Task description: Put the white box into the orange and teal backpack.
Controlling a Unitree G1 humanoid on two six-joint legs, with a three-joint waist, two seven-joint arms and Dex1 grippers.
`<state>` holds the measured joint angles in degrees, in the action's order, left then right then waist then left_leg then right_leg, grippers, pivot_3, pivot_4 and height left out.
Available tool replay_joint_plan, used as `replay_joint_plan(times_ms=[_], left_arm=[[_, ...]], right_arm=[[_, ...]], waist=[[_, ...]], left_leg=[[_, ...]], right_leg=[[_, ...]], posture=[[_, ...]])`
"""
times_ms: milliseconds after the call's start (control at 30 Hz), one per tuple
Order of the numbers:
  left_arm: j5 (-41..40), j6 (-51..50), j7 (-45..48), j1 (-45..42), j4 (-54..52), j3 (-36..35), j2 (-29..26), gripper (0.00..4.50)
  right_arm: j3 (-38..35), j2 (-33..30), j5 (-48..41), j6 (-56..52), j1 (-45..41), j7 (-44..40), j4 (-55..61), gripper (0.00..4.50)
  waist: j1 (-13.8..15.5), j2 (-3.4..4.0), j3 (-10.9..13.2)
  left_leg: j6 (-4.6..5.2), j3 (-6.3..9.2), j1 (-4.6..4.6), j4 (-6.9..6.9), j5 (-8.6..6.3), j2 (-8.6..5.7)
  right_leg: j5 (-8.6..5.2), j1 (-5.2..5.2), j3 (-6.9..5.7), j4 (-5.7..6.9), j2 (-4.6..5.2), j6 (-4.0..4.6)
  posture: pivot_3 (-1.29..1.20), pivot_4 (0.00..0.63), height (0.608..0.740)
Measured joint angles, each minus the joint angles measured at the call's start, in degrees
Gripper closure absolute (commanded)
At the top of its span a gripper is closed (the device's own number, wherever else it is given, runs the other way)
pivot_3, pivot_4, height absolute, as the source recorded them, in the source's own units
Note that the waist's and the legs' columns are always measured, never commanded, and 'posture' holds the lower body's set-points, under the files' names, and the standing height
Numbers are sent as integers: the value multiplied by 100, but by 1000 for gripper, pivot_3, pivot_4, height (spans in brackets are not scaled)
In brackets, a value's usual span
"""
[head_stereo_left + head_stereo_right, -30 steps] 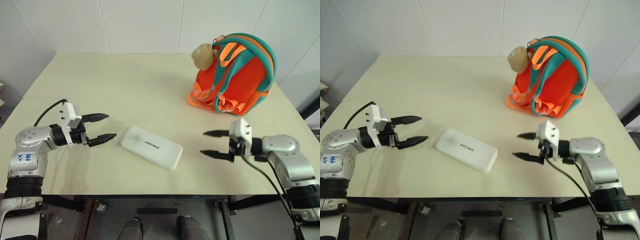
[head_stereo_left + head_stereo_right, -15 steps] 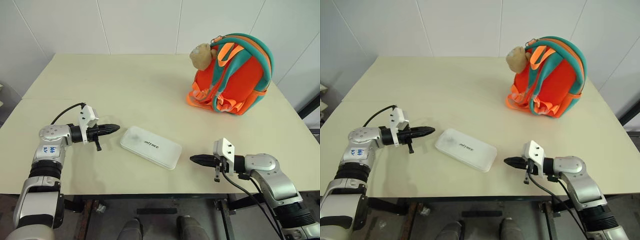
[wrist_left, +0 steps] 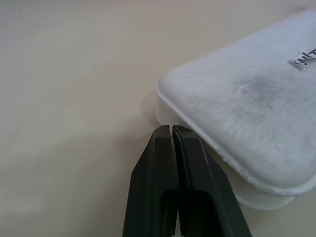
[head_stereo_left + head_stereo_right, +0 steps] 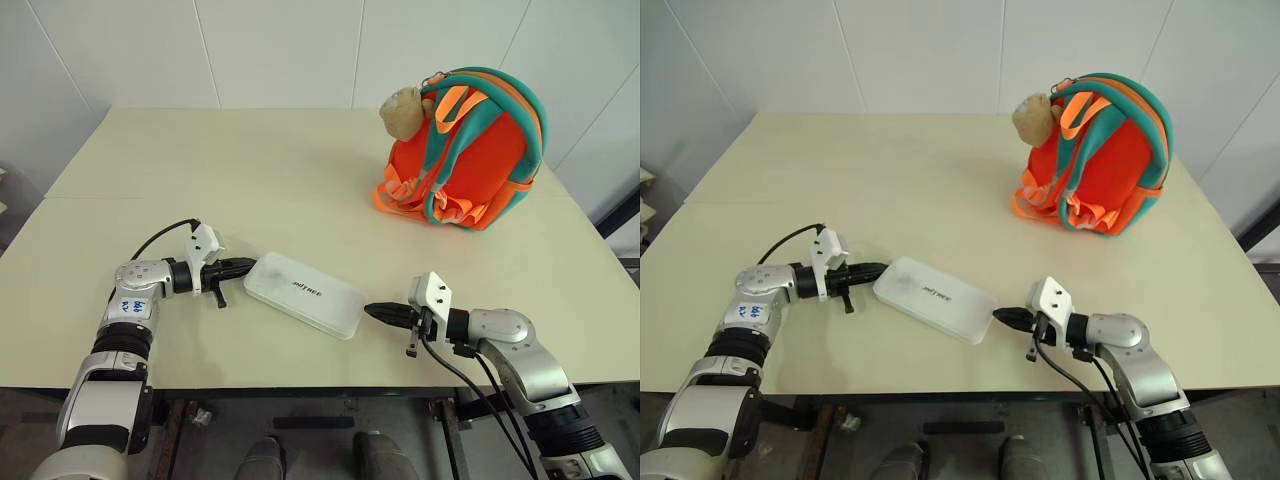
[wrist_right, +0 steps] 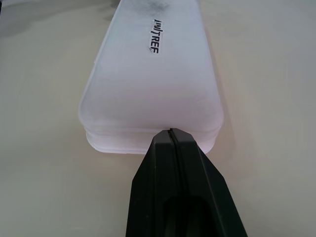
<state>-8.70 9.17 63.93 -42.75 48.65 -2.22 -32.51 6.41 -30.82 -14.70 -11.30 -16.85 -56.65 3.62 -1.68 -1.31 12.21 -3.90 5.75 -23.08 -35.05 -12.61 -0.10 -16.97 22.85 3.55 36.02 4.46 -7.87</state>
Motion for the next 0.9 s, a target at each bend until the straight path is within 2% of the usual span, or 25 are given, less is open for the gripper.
replay_joint_plan(times_ms=[267,467,667,900], left_arm=[[-112,-336,172,416,-628,-89,-22,4388],[-340,-968,270,1177,-1957,66,121,4388],[-342,-1362,101,1389,-2424,197,275,4388],[-363,-1540,-122,1601,-2810,256,322,4388]], right_arm=[[-109,-42,88,194,-429,-71,-560,4500],[-242,-346,203,689,-1129,-326,-1576,4500],[-245,-372,322,1127,-1346,-447,-2273,4500],[-431,-705,245,1091,-1246,-605,-2186,4500]], waist=[[6,0,0],[27,0,0],[6,0,0],[6,1,0]], left_leg=[[0,1,2,0,0,0],[1,8,2,1,0,-1],[1,8,2,-1,0,-3],[0,8,2,2,0,-2]], right_leg=[[1,-5,0,-4,1,0],[1,-9,-3,-5,2,-1],[2,-12,-2,-7,3,-3],[2,-11,-1,-10,2,-1]], posture=[[0,150,740],[0,150,740],[0,150,740],[0,150,740]])
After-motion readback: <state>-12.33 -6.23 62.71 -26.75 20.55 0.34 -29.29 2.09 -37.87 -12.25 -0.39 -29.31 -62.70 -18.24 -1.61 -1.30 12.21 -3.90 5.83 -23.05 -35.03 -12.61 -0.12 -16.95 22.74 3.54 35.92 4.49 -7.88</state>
